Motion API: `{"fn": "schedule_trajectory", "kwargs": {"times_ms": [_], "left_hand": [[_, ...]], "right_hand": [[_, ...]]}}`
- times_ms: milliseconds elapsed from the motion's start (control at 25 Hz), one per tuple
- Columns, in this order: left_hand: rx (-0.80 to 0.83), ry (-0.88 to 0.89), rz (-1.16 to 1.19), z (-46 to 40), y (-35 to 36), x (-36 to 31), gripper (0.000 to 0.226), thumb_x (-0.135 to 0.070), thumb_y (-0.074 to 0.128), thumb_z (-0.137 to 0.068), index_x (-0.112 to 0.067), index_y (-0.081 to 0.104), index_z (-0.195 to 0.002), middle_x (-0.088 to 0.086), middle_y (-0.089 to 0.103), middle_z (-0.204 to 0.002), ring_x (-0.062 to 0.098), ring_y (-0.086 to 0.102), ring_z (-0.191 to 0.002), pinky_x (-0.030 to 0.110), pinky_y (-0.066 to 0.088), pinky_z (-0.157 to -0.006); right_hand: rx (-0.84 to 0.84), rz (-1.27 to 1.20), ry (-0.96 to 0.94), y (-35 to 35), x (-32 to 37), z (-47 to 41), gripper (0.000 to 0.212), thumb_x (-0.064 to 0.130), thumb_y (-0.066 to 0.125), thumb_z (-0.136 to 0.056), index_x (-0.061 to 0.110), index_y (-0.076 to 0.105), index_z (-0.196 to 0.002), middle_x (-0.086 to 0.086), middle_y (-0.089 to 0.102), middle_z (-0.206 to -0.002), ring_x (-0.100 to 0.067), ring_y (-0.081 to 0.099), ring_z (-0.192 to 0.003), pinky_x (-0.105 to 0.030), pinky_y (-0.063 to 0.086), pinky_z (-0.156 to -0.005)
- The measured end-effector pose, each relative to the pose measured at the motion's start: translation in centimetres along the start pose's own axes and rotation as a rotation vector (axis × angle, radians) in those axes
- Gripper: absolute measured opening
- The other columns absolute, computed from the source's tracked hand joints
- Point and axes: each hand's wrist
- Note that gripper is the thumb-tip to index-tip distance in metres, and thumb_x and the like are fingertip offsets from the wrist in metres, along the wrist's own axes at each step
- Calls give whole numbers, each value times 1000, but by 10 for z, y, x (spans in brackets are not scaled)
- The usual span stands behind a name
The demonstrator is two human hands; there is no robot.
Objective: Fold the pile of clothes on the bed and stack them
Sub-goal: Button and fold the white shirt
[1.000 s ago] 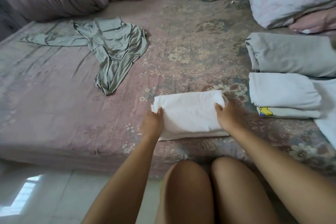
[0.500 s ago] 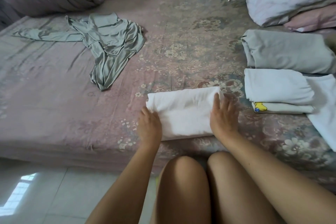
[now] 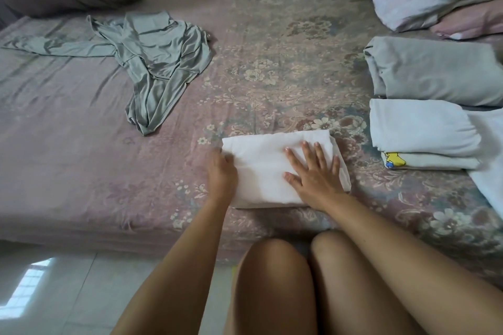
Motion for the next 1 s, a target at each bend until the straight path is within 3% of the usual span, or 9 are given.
{"fn": "schedule_trajectory", "kwargs": {"times_ms": [80, 200, 440, 520, 640, 760, 840, 920, 1000], "left_hand": [[-34, 327, -305, 1, 4, -4, 47, -10, 38, -98, 3, 32, -142, 27, 42, -139, 40, 39, -129, 42, 29, -108], [88, 840, -642, 10, 15, 7, 52, -40, 22, -100, -16, 33, -145, 17, 38, -148, 37, 33, -137, 50, 12, -115], [291, 777, -756, 8, 23, 33, 62, -58, 5, -95, -30, 20, -148, 7, 25, -155, 28, 13, -143, 48, 2, -113], [302, 826, -738, 10, 14, 28, 65, -58, 9, -95, -24, 24, -149, 11, 26, -155, 30, 15, -143, 52, 5, -113], [359, 1058, -835, 29, -6, 42, 78, -65, 30, -89, -11, 38, -145, 15, 33, -151, 32, 29, -141, 56, 18, -113], [422, 1000, -919, 28, -8, 47, 97, -81, 32, -75, -11, 41, -143, 12, 39, -148, 32, 37, -136, 52, 26, -110], [424, 952, -902, 22, -7, 39, 89, -74, 36, -76, -11, 43, -138, 12, 53, -137, 34, 52, -124, 51, 42, -101], [391, 995, -897, 20, -9, 28, 78, -51, 63, -71, -12, 39, -134, 14, 64, -122, 34, 63, -109, 50, 52, -83], [388, 1083, -926, 24, -13, 20, 104, -22, 88, -44, -14, 37, -134, 17, 67, -111, 36, 67, -97, 48, 55, -71]], "right_hand": [[-129, 34, -79, -2, 7, 1, 71, 62, -1, -87, 32, 1, -152, -6, -11, -159, -26, -16, -145, -56, -13, -110], [-74, 46, -181, -1, 12, 0, 87, 70, -18, -69, 38, -6, -150, -2, -15, -159, -22, -20, -144, -54, -16, -110], [55, 64, -64, 18, -10, -12, 91, 79, -37, -51, 45, -31, -136, -2, -30, -154, -28, -32, -139, -57, -24, -105], [-22, 105, -123, 13, -8, -7, 92, 75, -33, -64, 38, -14, -146, -10, -10, -159, -31, -14, -145, -58, -23, -104], [-179, 214, -323, 17, -14, 10, 89, 70, -5, -88, 12, 31, -145, -22, 39, -146, -35, 32, -138, -56, 7, -110], [39, 202, -417, 11, -23, 22, 120, 92, -6, -62, 12, -4, -151, -16, 0, -158, -26, -3, -145, -40, -7, -115], [184, 181, -348, 0, -21, 15, 119, 92, 16, -61, 19, -15, -150, -7, -20, -156, -23, -17, -145, -37, -13, -115], [148, 148, -323, -9, -17, 9, 92, 59, 48, -87, 18, -3, -152, -9, -7, -159, -23, -5, -147, -36, -3, -117], [68, 168, -350, -21, -17, 11, 69, 19, 47, -94, 11, 9, -151, -15, 11, -158, -26, 11, -146, -37, 9, -117]]}}
Point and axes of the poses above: each hand's wrist, its own z-axis away from the middle knuckle, its own y-axis out of the palm, x = y × z
